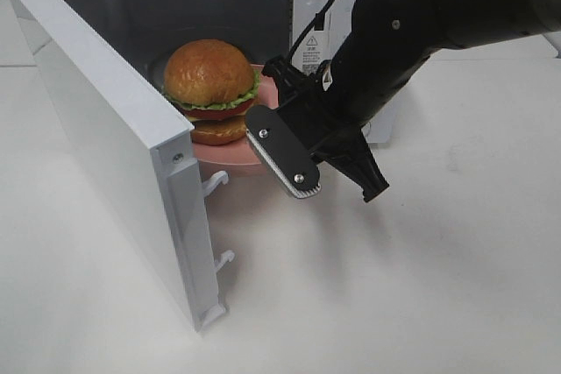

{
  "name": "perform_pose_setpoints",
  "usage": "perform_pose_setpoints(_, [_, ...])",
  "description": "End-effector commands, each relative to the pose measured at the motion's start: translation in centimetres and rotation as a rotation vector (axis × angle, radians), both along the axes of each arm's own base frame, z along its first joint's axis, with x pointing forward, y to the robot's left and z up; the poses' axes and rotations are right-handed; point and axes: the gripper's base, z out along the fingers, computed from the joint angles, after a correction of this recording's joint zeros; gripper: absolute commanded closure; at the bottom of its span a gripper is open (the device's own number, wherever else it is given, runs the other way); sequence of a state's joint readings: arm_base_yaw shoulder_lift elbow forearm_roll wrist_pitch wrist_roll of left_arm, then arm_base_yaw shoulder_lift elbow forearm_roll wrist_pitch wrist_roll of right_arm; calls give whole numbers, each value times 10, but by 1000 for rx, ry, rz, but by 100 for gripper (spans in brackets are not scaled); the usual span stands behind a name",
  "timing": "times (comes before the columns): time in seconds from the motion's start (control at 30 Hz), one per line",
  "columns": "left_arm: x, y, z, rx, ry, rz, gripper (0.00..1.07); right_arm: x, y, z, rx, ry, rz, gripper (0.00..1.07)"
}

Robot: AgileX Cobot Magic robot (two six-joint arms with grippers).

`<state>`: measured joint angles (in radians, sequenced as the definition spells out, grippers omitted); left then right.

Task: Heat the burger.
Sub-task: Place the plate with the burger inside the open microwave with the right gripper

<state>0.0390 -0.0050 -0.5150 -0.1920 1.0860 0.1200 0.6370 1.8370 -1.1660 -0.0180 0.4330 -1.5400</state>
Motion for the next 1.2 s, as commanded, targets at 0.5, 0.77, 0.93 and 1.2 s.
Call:
perform_pose_setpoints(0.5, [-2,0,1,-8,-28,0,9,41,28,6,42,-39,-65,107])
perform_pose_setpoints(0.77, [-2,0,1,-8,-28,0,9,57,38,6,69,-53,-124,107])
perform_pose_setpoints(0.93, [-2,0,1,-8,-28,0,9,74,48,5,82,-66,-175,107])
perform_pose_setpoints(1.2, [-2,0,1,-8,-28,0,9,87,57,0,101,-72,-202,107])
